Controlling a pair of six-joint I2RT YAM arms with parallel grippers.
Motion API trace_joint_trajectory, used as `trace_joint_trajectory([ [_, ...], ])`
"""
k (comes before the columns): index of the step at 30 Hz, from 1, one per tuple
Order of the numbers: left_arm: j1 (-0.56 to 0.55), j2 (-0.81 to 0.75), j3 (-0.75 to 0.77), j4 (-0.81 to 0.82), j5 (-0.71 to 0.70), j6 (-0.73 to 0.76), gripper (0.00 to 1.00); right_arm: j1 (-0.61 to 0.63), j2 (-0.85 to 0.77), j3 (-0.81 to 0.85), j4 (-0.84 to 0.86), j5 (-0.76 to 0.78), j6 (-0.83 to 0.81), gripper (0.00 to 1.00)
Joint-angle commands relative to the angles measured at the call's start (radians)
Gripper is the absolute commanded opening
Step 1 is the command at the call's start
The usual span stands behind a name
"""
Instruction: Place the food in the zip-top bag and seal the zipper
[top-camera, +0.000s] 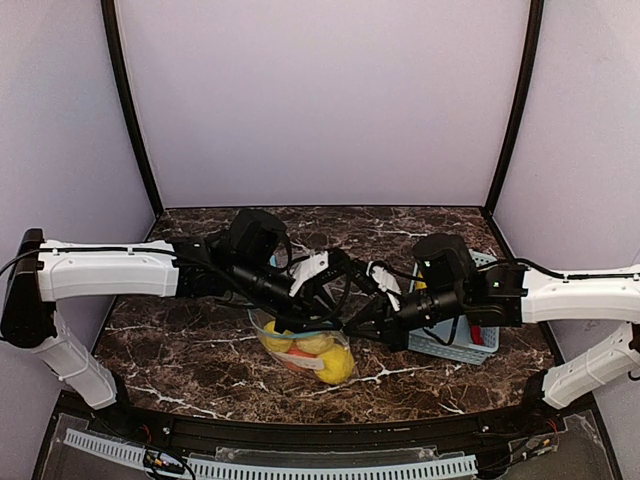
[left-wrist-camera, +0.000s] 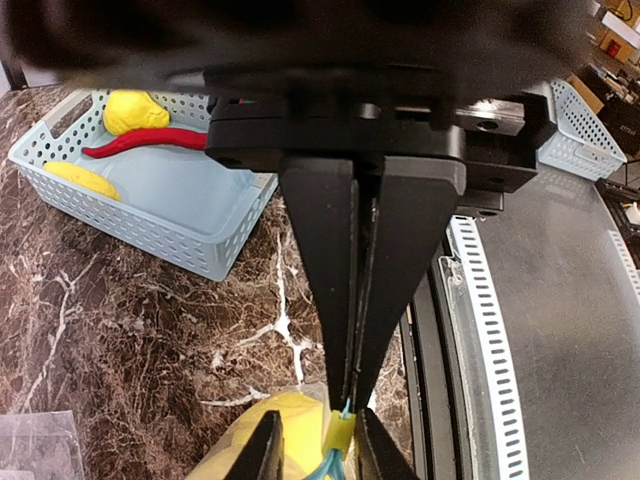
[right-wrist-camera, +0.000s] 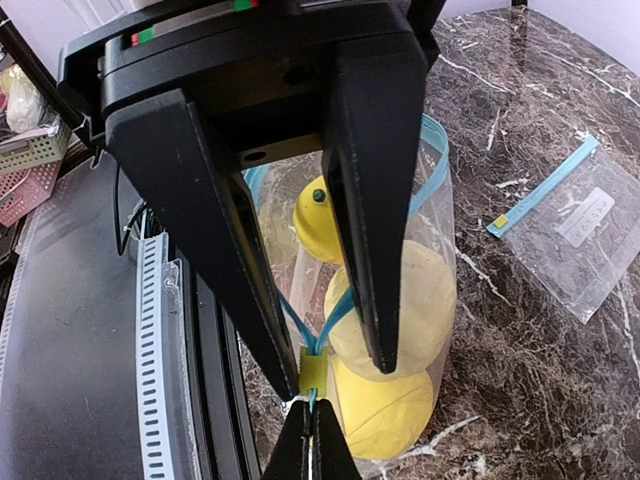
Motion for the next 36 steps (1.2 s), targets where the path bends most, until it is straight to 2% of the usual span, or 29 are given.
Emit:
trace_joint_trajectory([
  [1,-0.005,0.006,0.016,-0.078,-0.012,0.027,0.21,-0.011,-0.023,-0.005,0.075,0.011,0.019,0.00],
  [16,-0.006,0.027,0.038,-0.069,0.071,-0.027,0.01,-0.019,-0.024,-0.006,0.070,0.073,0.055,0.00],
  [36,0.000,-0.031,0.059,-0.189,-0.083,0.054,0.01,-0.025,-0.074,-0.016,-0.013,0.216,0.067,0.00],
])
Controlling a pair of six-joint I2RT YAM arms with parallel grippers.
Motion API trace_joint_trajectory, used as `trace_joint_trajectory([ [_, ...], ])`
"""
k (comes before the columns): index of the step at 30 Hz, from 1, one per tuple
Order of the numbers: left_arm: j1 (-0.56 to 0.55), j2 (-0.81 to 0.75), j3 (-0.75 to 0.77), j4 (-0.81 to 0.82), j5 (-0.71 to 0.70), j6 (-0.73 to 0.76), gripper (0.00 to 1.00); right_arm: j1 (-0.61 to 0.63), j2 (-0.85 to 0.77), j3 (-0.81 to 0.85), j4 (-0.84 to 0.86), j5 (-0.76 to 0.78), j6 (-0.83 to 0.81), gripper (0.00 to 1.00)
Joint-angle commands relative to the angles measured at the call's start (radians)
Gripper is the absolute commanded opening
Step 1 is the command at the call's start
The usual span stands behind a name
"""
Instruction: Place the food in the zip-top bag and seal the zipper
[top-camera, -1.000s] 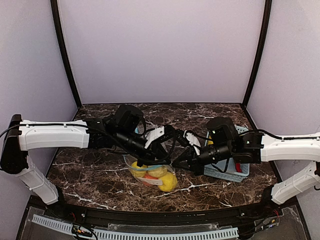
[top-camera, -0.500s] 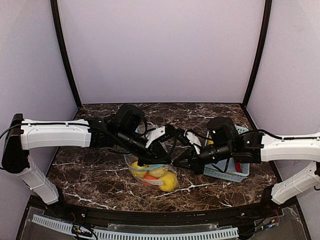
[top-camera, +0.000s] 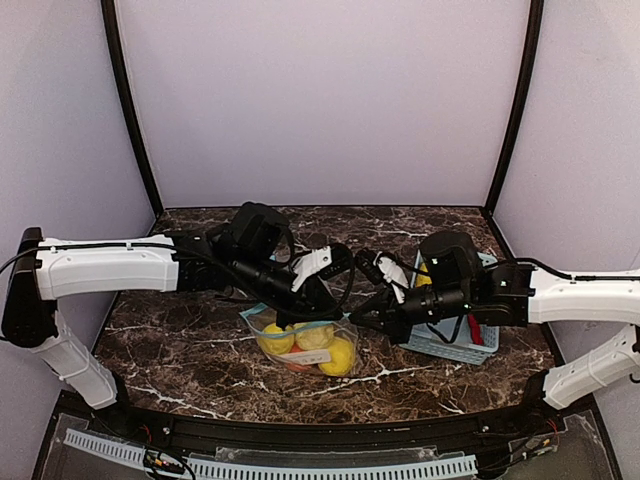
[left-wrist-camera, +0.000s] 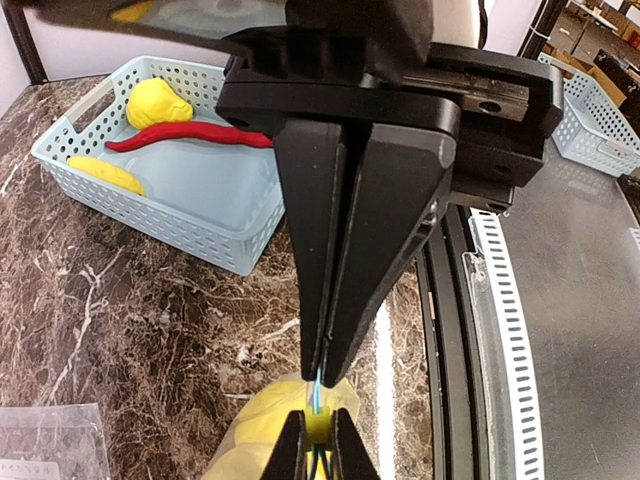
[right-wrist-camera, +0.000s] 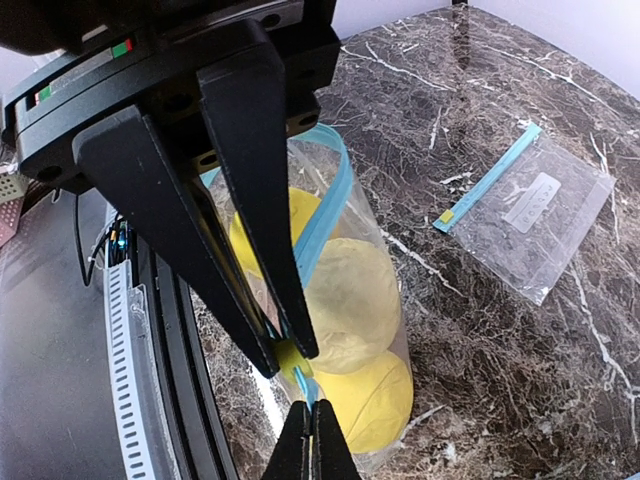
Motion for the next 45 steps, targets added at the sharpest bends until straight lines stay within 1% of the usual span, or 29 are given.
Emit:
trace_joint_trajectory([
  [1,0.002,-0.044,0.003,-0.121,-0.020,0.028,0.01,-0.016,-0.052,-0.012,-0.010,0.091,0.008,0.00],
  [12,0.036,-0.074,-0.010,-0.156,-0.036,0.043,0.01,-0.026,-0.075,-0.025,-0.034,0.143,0.025,0.00],
  [21,0.083,-0.131,-0.066,-0.182,-0.040,0.044,0.01,-0.043,-0.074,-0.028,-0.039,0.197,0.055,0.00],
  [33,0.102,-0.157,-0.108,-0.220,-0.066,0.062,0.01,-0.070,-0.067,-0.012,-0.066,0.292,0.091,0.00],
  [45,0.118,-0.174,-0.128,-0.217,-0.066,0.061,0.01,-0.104,-0.062,-0.005,-0.097,0.338,0.115,0.00],
])
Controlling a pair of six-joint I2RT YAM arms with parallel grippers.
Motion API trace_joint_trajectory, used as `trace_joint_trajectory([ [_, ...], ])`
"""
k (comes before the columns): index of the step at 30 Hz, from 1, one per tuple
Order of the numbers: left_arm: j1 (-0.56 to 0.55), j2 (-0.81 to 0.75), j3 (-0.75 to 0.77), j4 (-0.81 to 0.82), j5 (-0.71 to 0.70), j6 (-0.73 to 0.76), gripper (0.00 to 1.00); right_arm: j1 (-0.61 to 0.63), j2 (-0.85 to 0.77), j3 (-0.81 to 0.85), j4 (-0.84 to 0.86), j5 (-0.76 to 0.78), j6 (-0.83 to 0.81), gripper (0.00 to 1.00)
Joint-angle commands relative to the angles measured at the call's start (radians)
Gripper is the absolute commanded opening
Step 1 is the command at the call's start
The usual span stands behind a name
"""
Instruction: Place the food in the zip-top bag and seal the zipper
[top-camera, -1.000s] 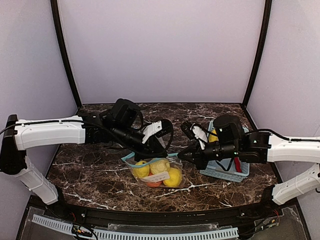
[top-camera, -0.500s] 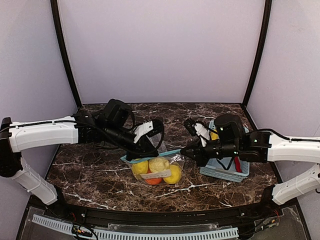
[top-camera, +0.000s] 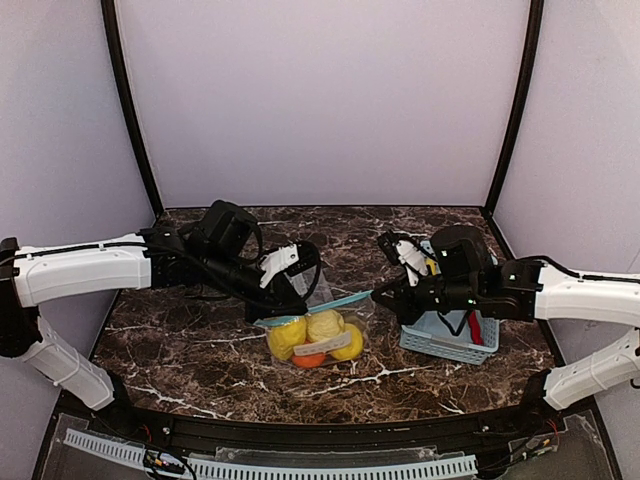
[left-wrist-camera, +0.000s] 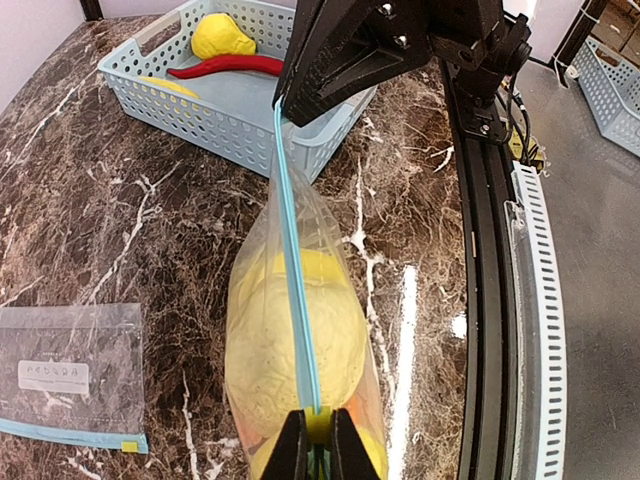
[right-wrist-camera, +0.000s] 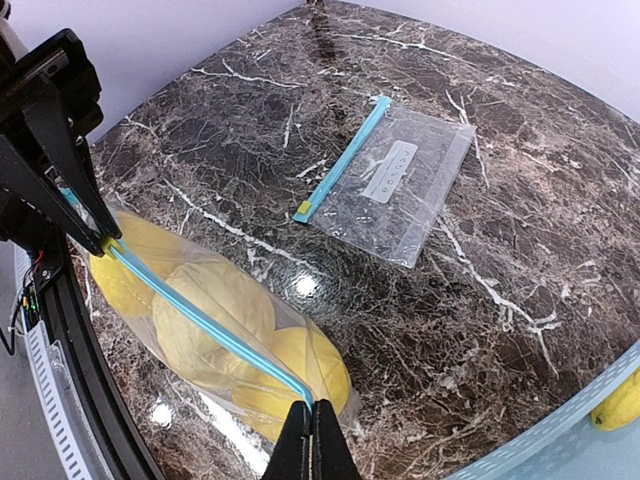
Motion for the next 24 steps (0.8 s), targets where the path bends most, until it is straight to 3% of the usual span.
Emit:
trace_joint_trajectory([
  [1,0.012,-0.040,-0.031,-0.089,-0.003,0.014,0.01,-0.034,-0.013,0.007,-0.036,0.103,0.023,0.00],
  [24,0.034,-0.040,-0.047,-0.078,0.009,0.011,0.01,-0.094,-0.045,-0.001,-0.096,0.147,0.043,0.00],
])
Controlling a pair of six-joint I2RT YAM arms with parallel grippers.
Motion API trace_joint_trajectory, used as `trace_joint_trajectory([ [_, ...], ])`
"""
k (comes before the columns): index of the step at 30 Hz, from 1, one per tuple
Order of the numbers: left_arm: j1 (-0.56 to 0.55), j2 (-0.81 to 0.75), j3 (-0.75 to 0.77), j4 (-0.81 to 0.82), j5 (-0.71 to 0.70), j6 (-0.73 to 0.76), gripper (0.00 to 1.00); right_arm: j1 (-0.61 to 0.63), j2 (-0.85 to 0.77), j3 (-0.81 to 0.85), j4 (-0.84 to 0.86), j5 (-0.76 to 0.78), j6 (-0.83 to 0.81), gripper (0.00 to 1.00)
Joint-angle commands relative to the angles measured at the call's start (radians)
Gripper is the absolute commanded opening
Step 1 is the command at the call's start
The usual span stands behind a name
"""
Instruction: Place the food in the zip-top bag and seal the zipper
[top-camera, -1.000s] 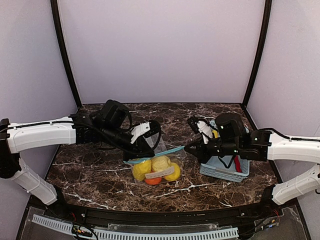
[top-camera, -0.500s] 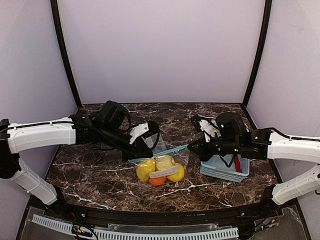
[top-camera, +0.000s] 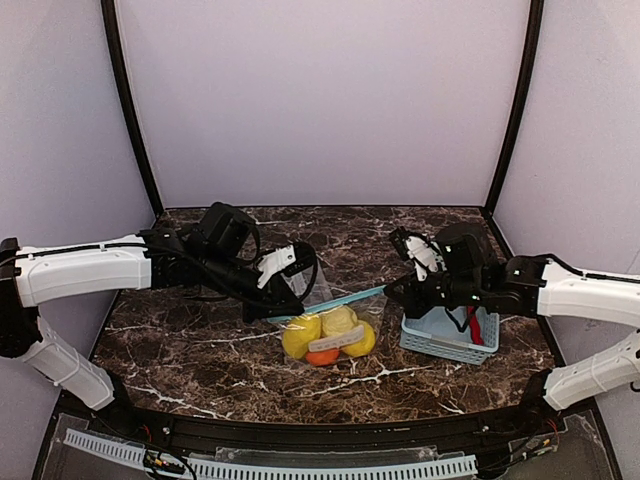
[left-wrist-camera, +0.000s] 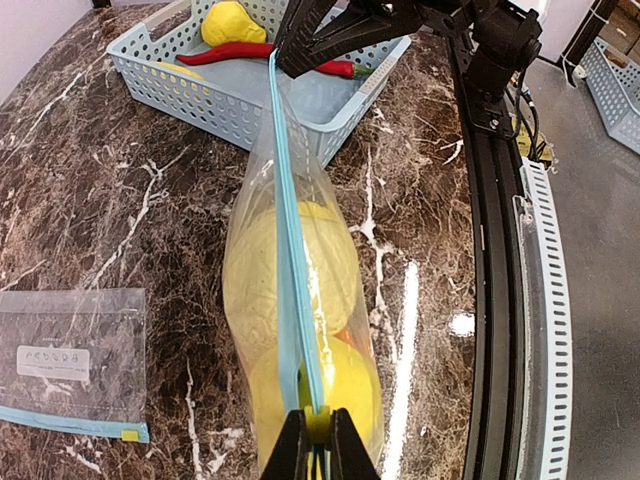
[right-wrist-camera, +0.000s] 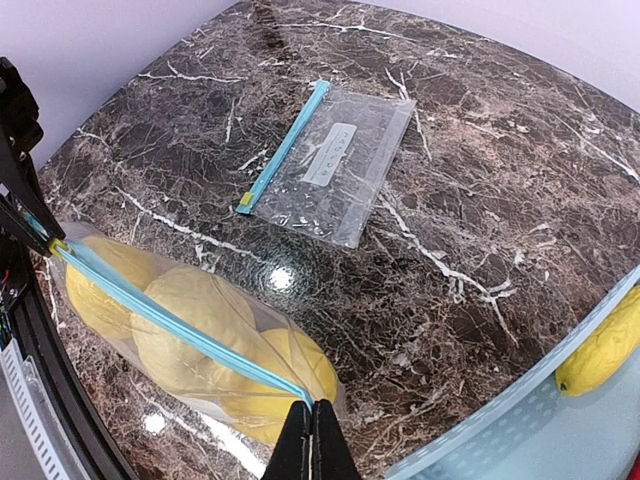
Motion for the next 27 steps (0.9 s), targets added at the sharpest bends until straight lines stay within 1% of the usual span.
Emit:
trace_joint_trajectory([
  [1,0.012,-0.038,-0.026,-0.080,0.007,0.010,0.01,-0.038,-0.033,-0.003,-0.033,0.097,0.015,0.00],
  [14,0.017,-0.035,-0.031,-0.073,0.021,0.005,0.01,-0.059,-0.063,-0.018,-0.051,0.102,0.027,0.00],
  [16,0.017,-0.034,-0.029,-0.066,0.030,-0.003,0.01,-0.058,-0.063,-0.015,-0.044,0.044,0.002,0.00],
  [19,0.016,-0.022,-0.024,-0.044,0.087,-0.034,0.01,-0.058,-0.062,-0.011,-0.002,-0.178,-0.057,0.01],
  [20,0.013,-0.011,-0.021,-0.033,0.103,-0.041,0.01,-0.057,-0.062,-0.010,0.016,-0.237,-0.068,0.07],
  [21,0.008,-0.005,-0.018,-0.028,0.128,-0.051,0.01,-0.057,-0.062,-0.010,0.032,-0.283,-0.076,0.16],
  [23,-0.009,0.014,-0.009,-0.020,0.147,-0.054,0.01,-0.053,-0.058,-0.003,0.055,-0.360,-0.085,0.37],
  [25,-0.025,0.031,0.001,-0.018,0.161,-0.058,0.01,-0.046,-0.048,0.014,0.067,-0.406,-0.097,0.51],
  [27,-0.031,0.040,0.008,-0.017,0.179,-0.063,0.01,-0.034,-0.034,0.032,0.080,-0.446,-0.110,0.60],
])
